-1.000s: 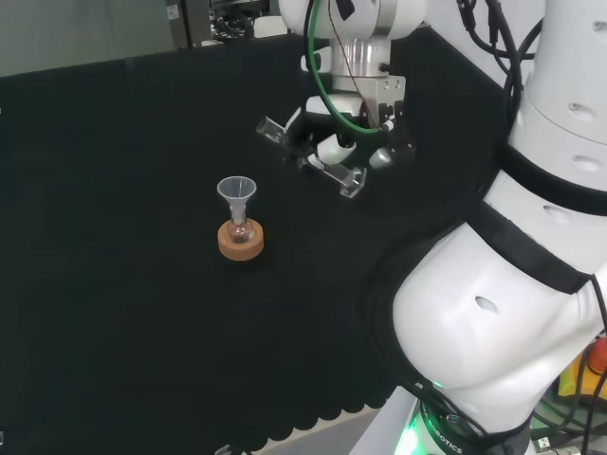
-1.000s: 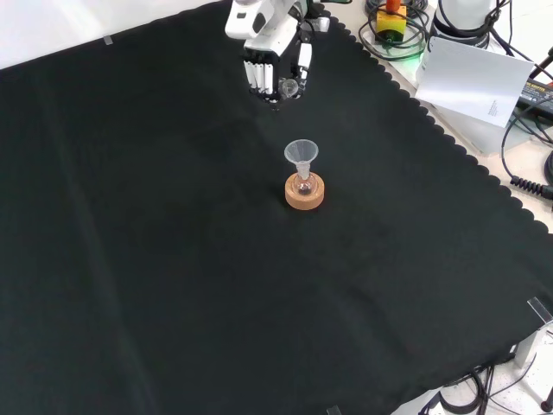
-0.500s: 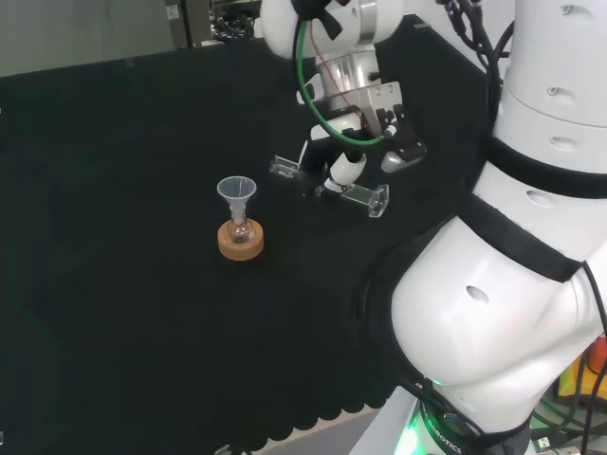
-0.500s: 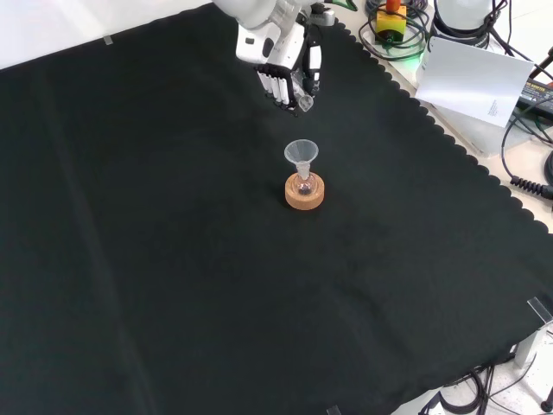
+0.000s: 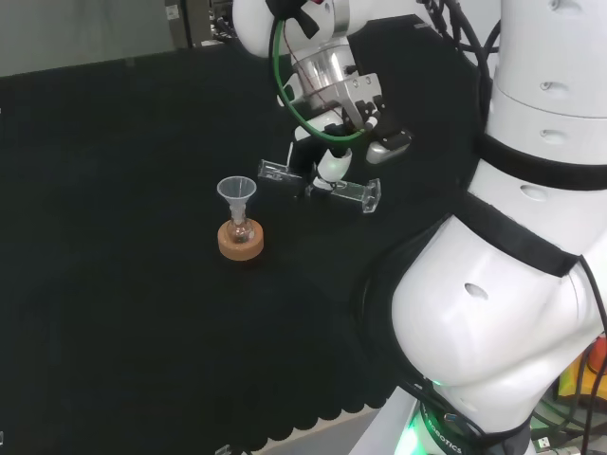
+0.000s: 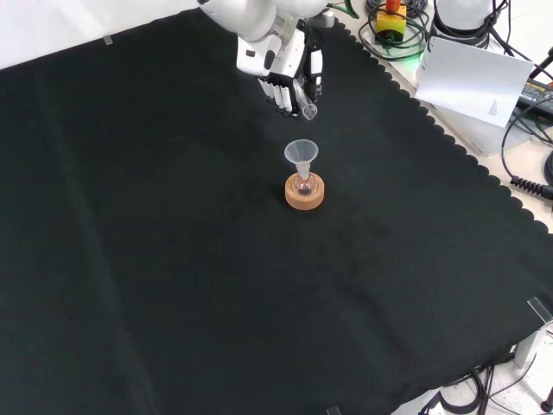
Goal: Pour the water from the graduated cylinder into the round-bottom flask.
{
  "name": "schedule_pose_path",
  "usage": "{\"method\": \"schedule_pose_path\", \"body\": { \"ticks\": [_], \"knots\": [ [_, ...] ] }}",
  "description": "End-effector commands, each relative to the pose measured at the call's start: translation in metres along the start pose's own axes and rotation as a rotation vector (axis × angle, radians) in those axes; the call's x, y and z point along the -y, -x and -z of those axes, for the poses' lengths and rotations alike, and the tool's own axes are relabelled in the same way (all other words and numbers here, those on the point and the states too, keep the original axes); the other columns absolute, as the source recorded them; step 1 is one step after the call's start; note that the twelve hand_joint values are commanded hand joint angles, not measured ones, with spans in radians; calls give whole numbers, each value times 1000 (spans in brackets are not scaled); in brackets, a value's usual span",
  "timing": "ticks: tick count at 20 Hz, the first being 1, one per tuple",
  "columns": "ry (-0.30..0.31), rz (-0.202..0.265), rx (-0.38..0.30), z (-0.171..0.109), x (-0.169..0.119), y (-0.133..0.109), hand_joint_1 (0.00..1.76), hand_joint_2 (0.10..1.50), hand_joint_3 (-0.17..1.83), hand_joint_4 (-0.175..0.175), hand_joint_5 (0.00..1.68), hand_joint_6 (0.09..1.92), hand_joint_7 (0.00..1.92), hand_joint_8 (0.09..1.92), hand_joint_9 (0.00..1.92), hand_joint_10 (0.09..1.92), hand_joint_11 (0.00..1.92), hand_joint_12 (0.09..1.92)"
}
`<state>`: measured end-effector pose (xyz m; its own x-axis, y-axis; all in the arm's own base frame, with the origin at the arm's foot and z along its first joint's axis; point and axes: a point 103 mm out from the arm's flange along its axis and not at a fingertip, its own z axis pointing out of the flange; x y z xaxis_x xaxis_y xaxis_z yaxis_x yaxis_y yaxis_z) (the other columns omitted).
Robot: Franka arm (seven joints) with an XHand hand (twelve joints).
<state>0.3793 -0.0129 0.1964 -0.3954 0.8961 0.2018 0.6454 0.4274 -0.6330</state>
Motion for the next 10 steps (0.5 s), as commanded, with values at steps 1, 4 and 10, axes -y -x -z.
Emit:
{"method": "schedule_pose_path", "body": {
  "ticks": [1,4,10],
  "knots": [
    [-61,-21,14,4,-7,-4,1260,1153,6,-143,895,1031,913,1135,1342,138,1114,845],
    [-81,-30,18,7,-11,-4,1242,1160,5,-173,869,1136,906,1146,1346,135,1114,848],
    [-100,-29,35,14,-15,-9,1240,1161,3,-175,867,1147,907,1145,1353,135,1115,852]
  ]
}}
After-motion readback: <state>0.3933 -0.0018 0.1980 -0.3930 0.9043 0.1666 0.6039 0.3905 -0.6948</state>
